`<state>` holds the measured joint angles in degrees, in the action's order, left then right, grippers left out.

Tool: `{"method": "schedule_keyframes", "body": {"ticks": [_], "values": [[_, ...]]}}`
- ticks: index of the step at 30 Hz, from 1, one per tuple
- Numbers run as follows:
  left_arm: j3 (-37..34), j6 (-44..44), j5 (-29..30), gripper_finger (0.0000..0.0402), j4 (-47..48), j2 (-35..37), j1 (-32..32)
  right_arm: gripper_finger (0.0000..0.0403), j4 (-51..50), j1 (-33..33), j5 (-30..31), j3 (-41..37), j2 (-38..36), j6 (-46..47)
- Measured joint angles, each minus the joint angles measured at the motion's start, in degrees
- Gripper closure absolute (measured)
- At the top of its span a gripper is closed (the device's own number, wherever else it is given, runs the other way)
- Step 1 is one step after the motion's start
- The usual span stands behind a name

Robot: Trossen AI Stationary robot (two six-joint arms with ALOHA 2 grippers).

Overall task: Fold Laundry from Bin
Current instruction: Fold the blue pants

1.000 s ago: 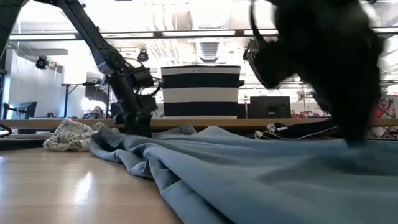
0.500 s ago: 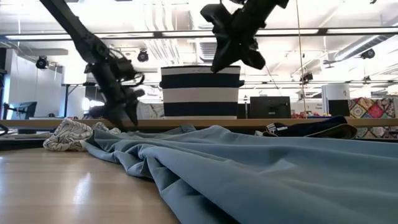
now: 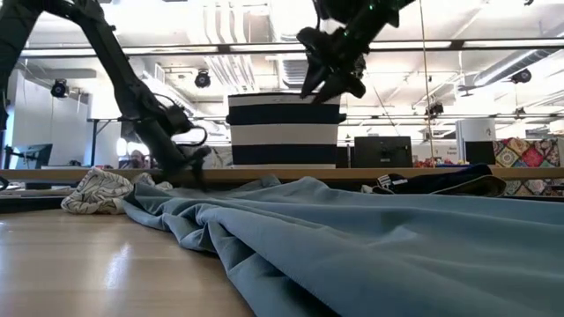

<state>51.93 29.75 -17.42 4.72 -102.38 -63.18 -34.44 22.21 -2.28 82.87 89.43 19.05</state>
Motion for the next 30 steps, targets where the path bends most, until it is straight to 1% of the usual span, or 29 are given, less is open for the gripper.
{"method": "schedule_keyframes", "body": {"ticks": [2,3,5,7,9,11,12,15,18,21,24,27,30], "values": [[-0.1,1.4,-2.6,0.0146,-3.5,-0.9,0.5,0.0211,0.0,3.0,-2.0,0.0,0.0,-1.5],[-0.1,1.9,-3.8,0.0154,-5.2,-1.4,0.8,0.0201,-0.1,4.7,-4.2,0.0,0.0,-2.5],[-0.1,2.7,-5.2,0.0184,-7.6,-1.9,1.7,0.0182,-0.1,8.1,-8.8,0.0,0.0,-4.1],[-0.1,3.7,-6.3,0.0233,-9.4,-2.5,3.1,0.0167,0.1,11.1,-10.8,0.0,0.2,-5.0],[-0.1,4.5,-8.0,0.0302,-9.4,-3.0,4.7,0.0152,0.1,13.9,-11.6,0.0,0.9,-4.5],[-0.1,5.2,-9.6,0.0368,-10.1,-2.8,6.4,0.0138,0.1,16.0,-11.7,-0.1,2.4,-2.1],[-0.1,5.7,-10.6,0.0382,-10.3,-2.3,7.1,0.0132,0.0,16.8,-11.7,-0.3,3.3,-1.2],[-0.1,3.9,-12.3,0.0379,-10.2,0.5,9.4,0.0116,-0.2,17.7,-13.2,-1.5,6.0,-0.1],[-0.1,0.4,-11.9,0.0385,-9.7,4.4,11.4,0.0100,1.3,17.7,-13.3,-2.6,9.3,-1.4],[-0.1,-2.0,-10.6,0.0395,-9.0,6.8,12.1,0.0087,4.7,18.1,-13.3,-2.8,14.0,-2.8],[-0.1,-2.4,-10.5,0.0395,-8.5,7.4,12.2,0.0077,7.2,19.9,-14.0,-1.5,18.8,-1.5],[-0.1,-3.2,-10.6,0.0395,-8.0,7.1,12.3,0.0071,9.8,21.9,-18.1,1.1,23.0,1.0],[-0.1,-3.9,-11.0,0.0395,-8.0,6.5,12.6,0.0072,10.8,22.9,-20.1,4.6,27.8,2.0]]}}
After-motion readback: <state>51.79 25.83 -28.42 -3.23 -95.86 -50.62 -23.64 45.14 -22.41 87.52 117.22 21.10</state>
